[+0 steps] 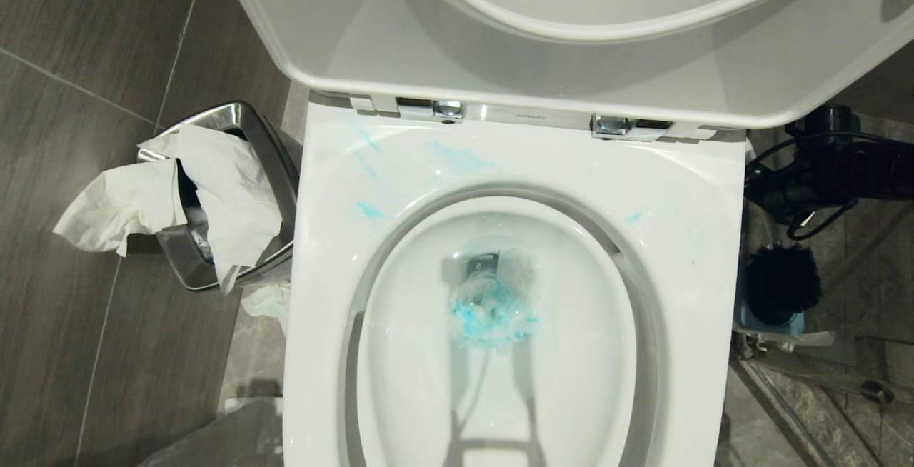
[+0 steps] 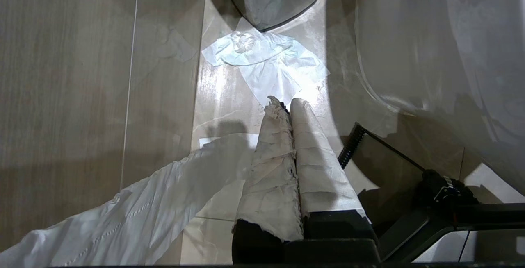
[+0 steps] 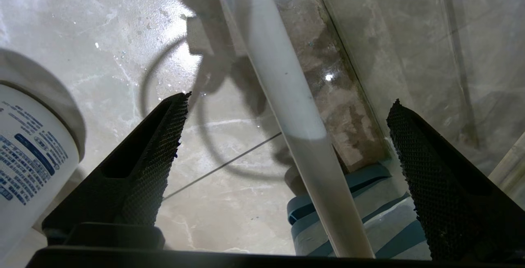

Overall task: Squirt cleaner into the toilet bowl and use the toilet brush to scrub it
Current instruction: Scrub the toilet bowl

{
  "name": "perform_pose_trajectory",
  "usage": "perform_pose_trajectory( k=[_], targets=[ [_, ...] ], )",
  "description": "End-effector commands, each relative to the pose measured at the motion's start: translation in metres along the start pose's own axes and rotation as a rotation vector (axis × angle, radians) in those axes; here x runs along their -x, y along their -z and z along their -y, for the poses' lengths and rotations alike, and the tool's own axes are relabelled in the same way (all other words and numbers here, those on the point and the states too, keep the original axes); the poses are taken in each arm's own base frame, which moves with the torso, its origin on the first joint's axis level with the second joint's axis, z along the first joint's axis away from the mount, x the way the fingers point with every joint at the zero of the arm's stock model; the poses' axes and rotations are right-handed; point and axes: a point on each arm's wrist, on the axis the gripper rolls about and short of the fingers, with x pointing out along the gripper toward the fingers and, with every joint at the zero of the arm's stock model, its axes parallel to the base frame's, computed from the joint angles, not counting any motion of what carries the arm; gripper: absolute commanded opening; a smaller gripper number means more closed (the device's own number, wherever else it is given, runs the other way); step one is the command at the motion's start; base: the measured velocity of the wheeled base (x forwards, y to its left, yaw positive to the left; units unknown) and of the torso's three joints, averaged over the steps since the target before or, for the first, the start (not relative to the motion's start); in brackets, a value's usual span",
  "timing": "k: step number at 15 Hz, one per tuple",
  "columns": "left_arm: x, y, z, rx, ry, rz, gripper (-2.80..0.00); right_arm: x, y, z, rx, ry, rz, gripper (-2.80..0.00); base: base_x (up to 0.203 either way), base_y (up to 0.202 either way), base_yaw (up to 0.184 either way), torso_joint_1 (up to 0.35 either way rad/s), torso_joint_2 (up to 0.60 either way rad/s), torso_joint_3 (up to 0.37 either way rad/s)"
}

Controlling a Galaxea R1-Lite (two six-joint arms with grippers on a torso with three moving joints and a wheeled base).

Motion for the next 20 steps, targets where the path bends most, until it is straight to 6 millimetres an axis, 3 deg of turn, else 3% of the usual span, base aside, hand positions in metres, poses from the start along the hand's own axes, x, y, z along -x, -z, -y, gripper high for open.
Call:
perform_pose_trajectory(
  k=[1,20],
  targets=[
    [0.0000,0.0000,0.0000,0.000,0.000,0.000,-2.80,-0.0025,0.0004,0.0030,-0.020,0.006,-0.007,0.00,0.000,0.000,0.000,0.000,0.00,0.000],
    [0.0000,0.0000,0.0000,0.000,0.000,0.000,-2.80,0.0054,-0.0049,0.0010,-0.063,-0.031,-0.011,0.00,0.000,0.000,0.000,0.000,0.00,0.000]
  ],
)
